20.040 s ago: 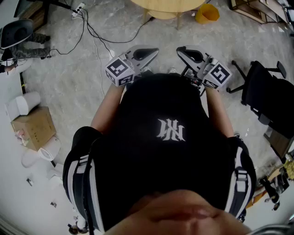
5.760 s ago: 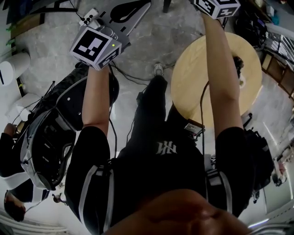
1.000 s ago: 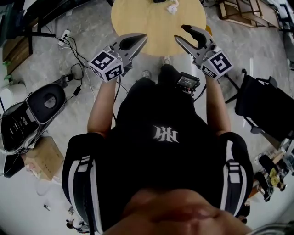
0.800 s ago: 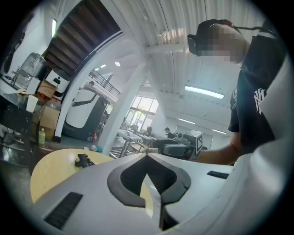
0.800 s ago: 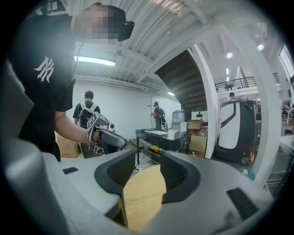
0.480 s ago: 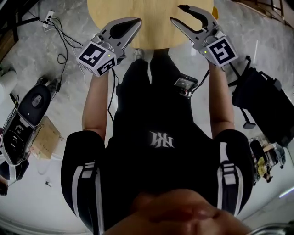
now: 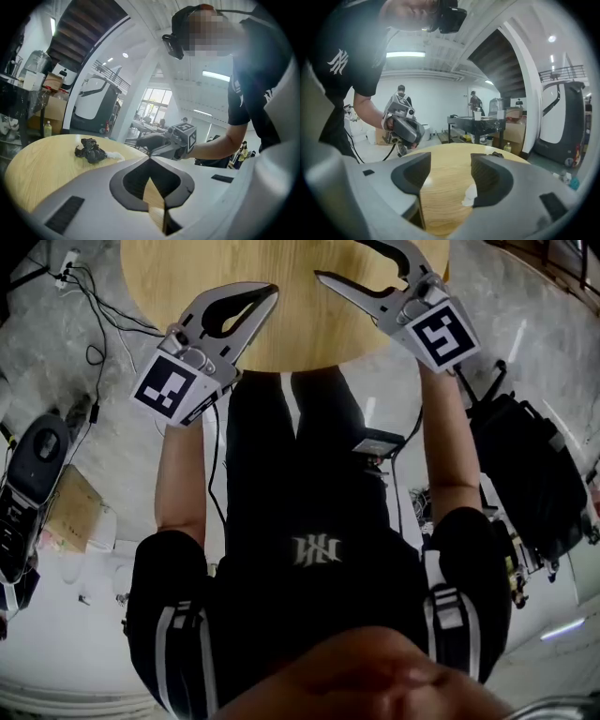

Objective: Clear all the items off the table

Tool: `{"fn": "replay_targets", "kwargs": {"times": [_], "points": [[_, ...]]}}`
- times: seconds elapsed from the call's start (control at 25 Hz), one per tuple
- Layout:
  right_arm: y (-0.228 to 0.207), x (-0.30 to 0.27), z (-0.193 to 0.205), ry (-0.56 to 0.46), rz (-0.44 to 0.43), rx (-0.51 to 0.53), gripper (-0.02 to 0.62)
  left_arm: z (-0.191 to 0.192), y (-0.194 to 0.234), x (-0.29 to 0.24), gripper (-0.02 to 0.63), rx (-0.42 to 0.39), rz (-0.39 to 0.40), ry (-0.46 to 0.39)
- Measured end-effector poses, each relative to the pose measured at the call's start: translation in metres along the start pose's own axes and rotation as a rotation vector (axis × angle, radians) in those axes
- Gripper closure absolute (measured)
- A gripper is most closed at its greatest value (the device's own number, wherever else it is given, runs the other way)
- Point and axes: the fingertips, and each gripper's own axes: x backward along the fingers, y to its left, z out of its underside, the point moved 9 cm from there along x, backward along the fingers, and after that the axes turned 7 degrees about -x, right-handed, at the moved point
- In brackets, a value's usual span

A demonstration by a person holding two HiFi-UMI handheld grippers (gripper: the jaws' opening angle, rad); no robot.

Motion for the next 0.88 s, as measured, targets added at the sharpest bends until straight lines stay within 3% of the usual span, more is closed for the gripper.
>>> {"fn": "replay_targets", "kwargs": {"times": [0.12,0.2,0.52,0.6,0.88], "points": [[-0.014,-0.002,0.013,0.005,-0.023,-0.005,0.322,0.009,0.0,-0.017,0.594,-0.013,-0.006,0.009],[-0.024,-0.002,0.021,0.023,-0.025,0.012,0.245,0.013,0.002,-0.028,0.594,-0.005,-0.005,0.012],[-0.058,-0.011,0.036,0.059,-0.012,0.009,0.245,0.02,0.02,-0.046,0.594,0.014,-0.027,0.012],[-0.067,-0.013,0.04,0.08,-0.019,0.012,0.16,0.018,0.022,-0.053,0.594,0.011,-0.032,0.009],[-0.074,-0.016,0.052,0.151,-0.043,0.072,0.16,0.018,0.012,-0.061,0.594,-0.023,-0.046,0.042]]}}
